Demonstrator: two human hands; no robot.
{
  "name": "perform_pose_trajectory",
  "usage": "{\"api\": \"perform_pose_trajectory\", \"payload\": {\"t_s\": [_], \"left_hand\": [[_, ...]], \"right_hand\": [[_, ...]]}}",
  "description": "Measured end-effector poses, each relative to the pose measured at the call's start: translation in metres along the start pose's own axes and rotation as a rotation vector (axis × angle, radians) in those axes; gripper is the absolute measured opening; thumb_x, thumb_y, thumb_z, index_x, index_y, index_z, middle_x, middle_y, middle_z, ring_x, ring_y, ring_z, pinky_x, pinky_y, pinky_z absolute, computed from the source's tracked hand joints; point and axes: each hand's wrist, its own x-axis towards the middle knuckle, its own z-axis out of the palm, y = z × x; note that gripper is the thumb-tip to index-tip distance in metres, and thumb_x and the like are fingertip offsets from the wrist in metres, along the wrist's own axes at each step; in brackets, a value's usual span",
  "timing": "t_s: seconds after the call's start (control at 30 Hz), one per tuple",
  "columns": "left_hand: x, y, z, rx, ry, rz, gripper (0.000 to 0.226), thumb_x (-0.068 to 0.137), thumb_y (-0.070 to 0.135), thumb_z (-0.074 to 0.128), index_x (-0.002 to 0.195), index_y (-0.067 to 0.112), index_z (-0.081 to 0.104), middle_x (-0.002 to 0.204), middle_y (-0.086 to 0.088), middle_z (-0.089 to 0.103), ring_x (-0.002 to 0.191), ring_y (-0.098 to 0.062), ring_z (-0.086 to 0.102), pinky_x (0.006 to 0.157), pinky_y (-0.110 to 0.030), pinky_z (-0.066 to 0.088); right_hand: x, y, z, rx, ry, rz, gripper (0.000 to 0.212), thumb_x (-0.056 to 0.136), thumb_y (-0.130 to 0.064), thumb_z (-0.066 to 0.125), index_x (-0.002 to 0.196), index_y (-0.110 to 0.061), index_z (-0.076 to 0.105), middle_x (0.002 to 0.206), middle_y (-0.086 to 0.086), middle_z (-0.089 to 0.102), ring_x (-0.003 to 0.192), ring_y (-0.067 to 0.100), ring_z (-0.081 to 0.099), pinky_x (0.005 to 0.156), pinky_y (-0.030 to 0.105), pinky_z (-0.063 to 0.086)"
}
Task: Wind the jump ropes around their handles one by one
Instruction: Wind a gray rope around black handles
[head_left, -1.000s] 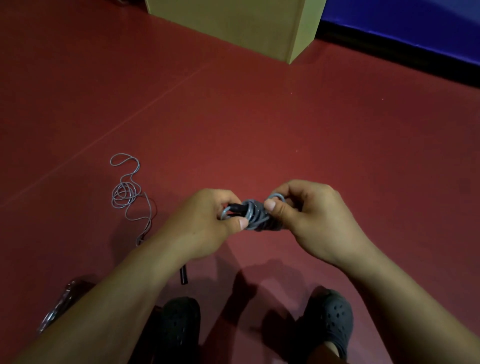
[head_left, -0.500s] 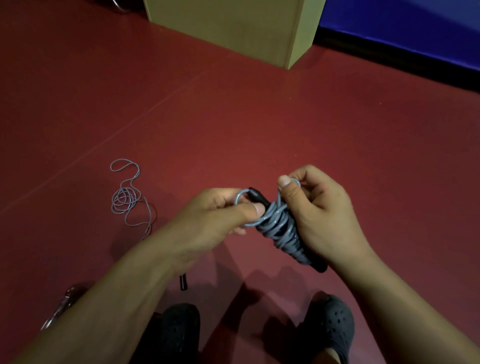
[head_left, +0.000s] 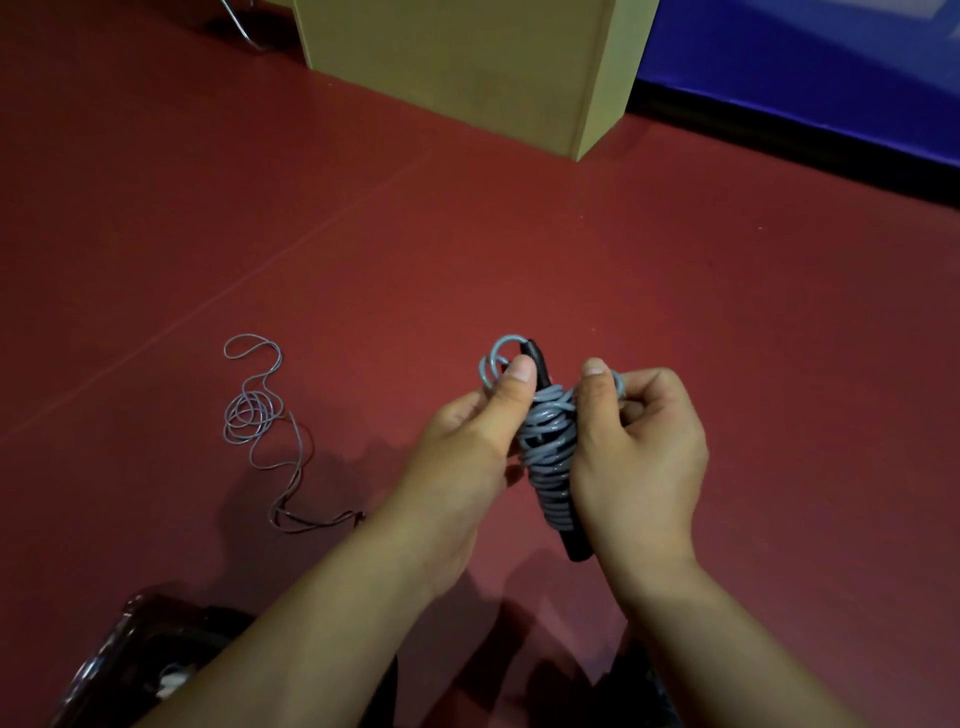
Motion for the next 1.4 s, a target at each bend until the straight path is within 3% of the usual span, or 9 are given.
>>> {"api": "perform_pose_trajectory", "payload": {"t_s": [0.17,0.27,0.33,0.47,0.6,0.7,0.97,1.17,1.4], "left_hand": [[0.001,-0.002,0.001,-0.003,0.049,-0.016,0.037,0.099,0.046,0.046,0.117,0.020,0.066,0.111,-0.005,0.074,0.102,-0.020,0.071,0.095,-0.043,0.052],[0.004,0.003,-0.011,0.033,0.099,-0.045,0.055,0.088,0.056,0.049,0.115,0.011,0.068,0.108,-0.012,0.074,0.100,-0.032,0.071,0.094,-0.057,0.053],[0.006,0.007,-0.018,0.138,0.187,-0.027,0.056,0.077,0.054,0.045,0.099,0.009,0.068,0.090,-0.012,0.073,0.082,-0.030,0.068,0.083,-0.061,0.053],[0.000,0.012,-0.023,0.285,0.293,0.037,0.039,0.089,0.040,0.045,0.081,0.006,0.062,0.072,-0.017,0.064,0.063,-0.025,0.059,0.061,-0.044,0.051],[-0.005,0.015,-0.025,0.457,0.330,0.155,0.035,0.092,0.043,0.043,0.081,0.014,0.060,0.077,-0.009,0.068,0.076,-0.033,0.063,0.072,-0.047,0.052],[-0.008,0.012,-0.025,0.728,0.314,0.255,0.031,0.100,0.036,0.036,0.079,0.019,0.051,0.076,0.005,0.058,0.079,-0.022,0.055,0.068,-0.036,0.038],[-0.016,0.006,-0.023,1.061,0.209,0.359,0.030,0.100,0.041,0.027,0.096,0.023,0.051,0.084,0.002,0.061,0.086,-0.027,0.059,0.072,-0.038,0.041],[-0.018,0.005,-0.021,1.151,0.160,0.371,0.028,0.100,0.044,0.025,0.103,0.030,0.049,0.086,0.006,0.060,0.086,-0.024,0.059,0.067,-0.032,0.031],[-0.017,0.007,-0.025,1.079,0.067,0.332,0.024,0.099,0.042,0.031,0.092,0.031,0.051,0.074,0.009,0.058,0.072,-0.012,0.054,0.064,-0.029,0.032]], "right_hand": [[-0.008,-0.003,0.010,0.039,-0.072,-0.014,0.031,0.088,-0.042,0.064,0.069,-0.020,0.054,0.059,-0.011,0.061,0.055,0.007,0.054,0.062,0.039,0.049],[-0.010,-0.004,0.015,0.150,-0.286,0.039,0.035,0.086,-0.046,0.067,0.071,-0.015,0.060,0.060,-0.002,0.065,0.056,0.024,0.061,0.059,0.045,0.053],[-0.004,-0.008,0.014,0.235,-0.437,0.097,0.034,0.087,-0.042,0.068,0.071,-0.012,0.063,0.061,0.005,0.068,0.057,0.029,0.065,0.059,0.043,0.055],[0.010,-0.017,0.004,0.241,-0.616,0.097,0.033,0.089,-0.030,0.068,0.065,-0.008,0.063,0.056,0.005,0.063,0.048,0.013,0.052,0.052,0.028,0.043],[0.013,-0.020,-0.002,0.365,-0.669,0.202,0.027,0.089,-0.021,0.069,0.073,0.000,0.063,0.055,0.007,0.058,0.046,0.015,0.048,0.045,0.025,0.042],[0.014,-0.020,-0.005,0.454,-0.703,0.244,0.019,0.091,-0.015,0.064,0.076,-0.002,0.065,0.059,0.007,0.060,0.050,0.016,0.053,0.051,0.026,0.049],[0.017,-0.018,-0.012,0.496,-0.770,0.320,0.022,0.092,-0.014,0.058,0.087,0.006,0.066,0.059,0.005,0.059,0.048,0.013,0.052,0.051,0.022,0.049],[0.016,-0.017,-0.008,0.546,-0.720,0.483,0.017,0.082,-0.018,0.069,0.093,-0.008,0.060,0.056,0.006,0.056,0.043,0.014,0.049,0.047,0.027,0.046],[0.015,-0.014,-0.006,0.588,-0.801,0.563,0.022,0.084,-0.018,0.064,0.099,-0.003,0.067,0.054,0.001,0.049,0.042,0.010,0.041,0.046,0.025,0.040]]}}
